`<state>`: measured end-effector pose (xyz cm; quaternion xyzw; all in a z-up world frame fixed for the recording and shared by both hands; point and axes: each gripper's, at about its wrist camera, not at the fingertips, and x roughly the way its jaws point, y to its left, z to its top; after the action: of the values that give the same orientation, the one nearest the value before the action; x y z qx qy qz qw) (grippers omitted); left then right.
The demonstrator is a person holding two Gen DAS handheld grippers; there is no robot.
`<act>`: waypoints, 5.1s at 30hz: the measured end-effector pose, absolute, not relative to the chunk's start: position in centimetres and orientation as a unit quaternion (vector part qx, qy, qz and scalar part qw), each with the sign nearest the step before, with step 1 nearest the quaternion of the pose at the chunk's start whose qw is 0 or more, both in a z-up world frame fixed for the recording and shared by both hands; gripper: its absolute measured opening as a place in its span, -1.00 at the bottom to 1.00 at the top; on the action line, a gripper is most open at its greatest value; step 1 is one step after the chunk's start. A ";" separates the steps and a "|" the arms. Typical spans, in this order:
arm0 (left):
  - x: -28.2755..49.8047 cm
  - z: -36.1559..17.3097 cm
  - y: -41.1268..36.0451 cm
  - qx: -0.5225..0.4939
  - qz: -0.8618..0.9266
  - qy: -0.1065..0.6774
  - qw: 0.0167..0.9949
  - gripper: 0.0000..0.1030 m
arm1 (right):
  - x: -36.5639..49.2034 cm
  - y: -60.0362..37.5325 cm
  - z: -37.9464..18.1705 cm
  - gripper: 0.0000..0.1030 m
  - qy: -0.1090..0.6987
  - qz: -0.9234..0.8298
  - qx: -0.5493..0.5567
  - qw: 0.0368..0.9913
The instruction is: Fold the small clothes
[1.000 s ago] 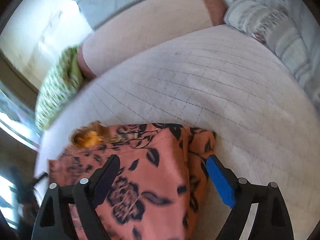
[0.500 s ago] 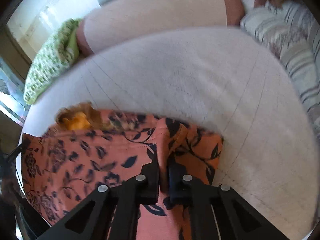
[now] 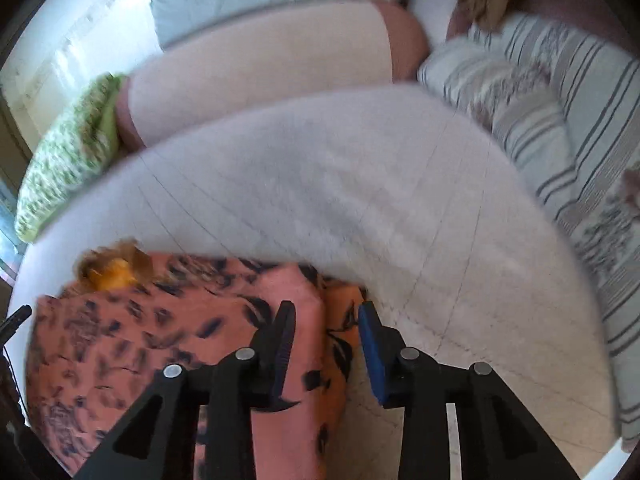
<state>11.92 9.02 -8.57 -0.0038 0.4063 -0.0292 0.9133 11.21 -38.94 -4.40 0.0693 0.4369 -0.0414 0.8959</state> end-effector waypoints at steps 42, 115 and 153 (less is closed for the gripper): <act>0.1 -8.9 2.5 0.025 -0.109 0.411 0.905 0.52 | 11.0 -37.7 -4.6 0.53 0.443 0.073 0.220 0.866; 9.3 -5.7 10.9 0.016 0.028 0.433 0.901 0.68 | 6.4 -36.6 -2.8 0.75 0.445 0.078 0.255 0.855; -0.5 -12.8 9.1 -0.032 0.020 0.475 0.879 0.73 | -0.5 -36.8 -9.4 0.75 0.458 0.072 0.317 0.827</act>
<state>-0.47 9.11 -12.80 -0.0317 0.4752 0.0197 0.8791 -0.51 -36.79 -9.45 0.3169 0.4583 0.0724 0.8272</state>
